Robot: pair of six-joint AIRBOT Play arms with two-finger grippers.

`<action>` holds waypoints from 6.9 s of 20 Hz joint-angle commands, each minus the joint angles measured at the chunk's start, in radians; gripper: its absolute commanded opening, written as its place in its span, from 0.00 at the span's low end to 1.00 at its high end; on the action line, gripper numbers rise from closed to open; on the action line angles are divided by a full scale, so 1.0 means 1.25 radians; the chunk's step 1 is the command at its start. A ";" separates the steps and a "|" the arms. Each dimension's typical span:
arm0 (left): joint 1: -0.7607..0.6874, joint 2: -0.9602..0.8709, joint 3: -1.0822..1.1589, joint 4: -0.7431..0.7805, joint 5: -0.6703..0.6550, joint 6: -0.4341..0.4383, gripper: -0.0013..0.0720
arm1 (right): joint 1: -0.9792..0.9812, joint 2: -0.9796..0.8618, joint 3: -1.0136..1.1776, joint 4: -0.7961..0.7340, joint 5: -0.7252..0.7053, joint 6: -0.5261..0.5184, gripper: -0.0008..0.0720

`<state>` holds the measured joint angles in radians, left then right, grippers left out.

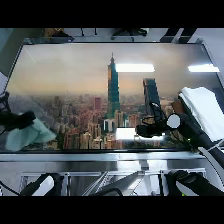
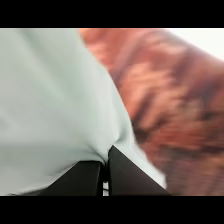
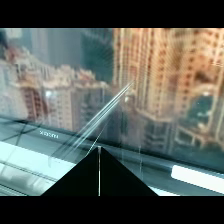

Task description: Fold the shirts.

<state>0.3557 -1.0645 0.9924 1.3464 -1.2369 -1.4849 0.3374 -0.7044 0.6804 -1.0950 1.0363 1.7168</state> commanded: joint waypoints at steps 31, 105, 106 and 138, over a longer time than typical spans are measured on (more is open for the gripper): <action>-0.231 0.075 -0.355 -0.189 0.156 0.023 0.96 | -0.287 -0.042 0.033 0.038 0.000 -0.179 0.61; -0.100 -0.264 -0.038 -0.381 -0.095 0.219 0.97 | -0.374 -0.400 0.366 0.212 0.082 -0.505 0.62; -0.107 -0.246 -0.096 -0.384 -0.039 0.222 0.97 | -0.372 -0.407 0.350 0.212 0.072 -0.506 0.62; -0.291 -0.187 0.047 -0.503 0.073 0.278 0.03 | -0.273 -0.509 0.350 0.550 -0.076 -0.665 0.47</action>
<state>-0.0071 -1.3533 1.0729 0.7105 -1.1320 -1.1324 0.0002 -1.3598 1.1137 -0.4133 0.9237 0.8936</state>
